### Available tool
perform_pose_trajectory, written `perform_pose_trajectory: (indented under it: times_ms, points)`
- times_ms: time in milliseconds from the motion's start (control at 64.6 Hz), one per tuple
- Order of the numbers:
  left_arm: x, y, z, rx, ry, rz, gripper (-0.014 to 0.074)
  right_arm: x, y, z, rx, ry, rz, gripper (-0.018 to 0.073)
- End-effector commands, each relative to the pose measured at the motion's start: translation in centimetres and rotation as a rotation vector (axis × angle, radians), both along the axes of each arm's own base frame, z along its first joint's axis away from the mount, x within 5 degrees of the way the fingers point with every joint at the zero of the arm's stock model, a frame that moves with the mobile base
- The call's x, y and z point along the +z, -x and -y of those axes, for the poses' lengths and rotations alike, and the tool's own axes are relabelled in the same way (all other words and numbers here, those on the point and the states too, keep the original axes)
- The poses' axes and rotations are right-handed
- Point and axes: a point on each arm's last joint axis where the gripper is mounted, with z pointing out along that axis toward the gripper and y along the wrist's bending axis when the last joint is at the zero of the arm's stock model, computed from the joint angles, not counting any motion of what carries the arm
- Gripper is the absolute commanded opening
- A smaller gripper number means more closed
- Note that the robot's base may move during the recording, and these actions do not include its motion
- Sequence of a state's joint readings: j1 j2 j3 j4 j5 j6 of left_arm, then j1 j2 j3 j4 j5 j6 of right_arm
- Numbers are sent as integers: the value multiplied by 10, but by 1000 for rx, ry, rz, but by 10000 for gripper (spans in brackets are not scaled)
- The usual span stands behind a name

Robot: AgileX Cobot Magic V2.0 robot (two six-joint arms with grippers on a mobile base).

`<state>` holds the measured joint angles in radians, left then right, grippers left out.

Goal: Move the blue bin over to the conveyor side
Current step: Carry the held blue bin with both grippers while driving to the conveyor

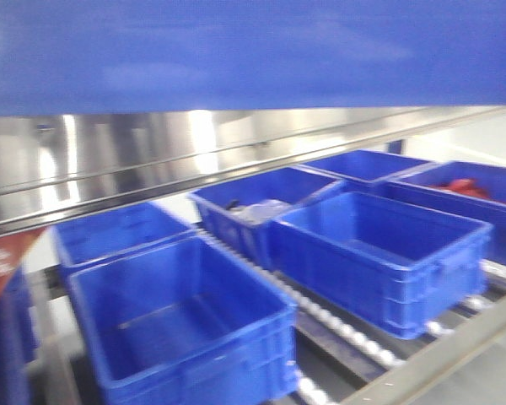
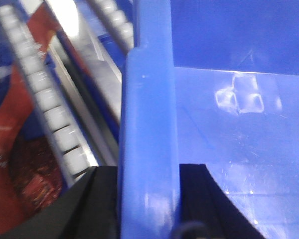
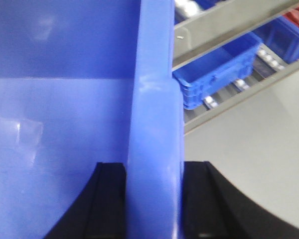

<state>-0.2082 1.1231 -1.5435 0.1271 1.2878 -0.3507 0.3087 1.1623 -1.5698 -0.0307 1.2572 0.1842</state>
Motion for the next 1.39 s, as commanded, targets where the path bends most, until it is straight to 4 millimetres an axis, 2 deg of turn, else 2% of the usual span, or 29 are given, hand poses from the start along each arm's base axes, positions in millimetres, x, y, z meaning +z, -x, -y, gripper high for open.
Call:
perform_pose_trajectory:
  times_ms: [0, 1378]
  points:
    - [14, 4, 1, -15, 22, 118, -19, 13, 3, 1, 4, -21, 118, -88]
    - [14, 3, -3, 5, -15, 126, -19, 13, 3, 1, 4, -22, 120, -88]
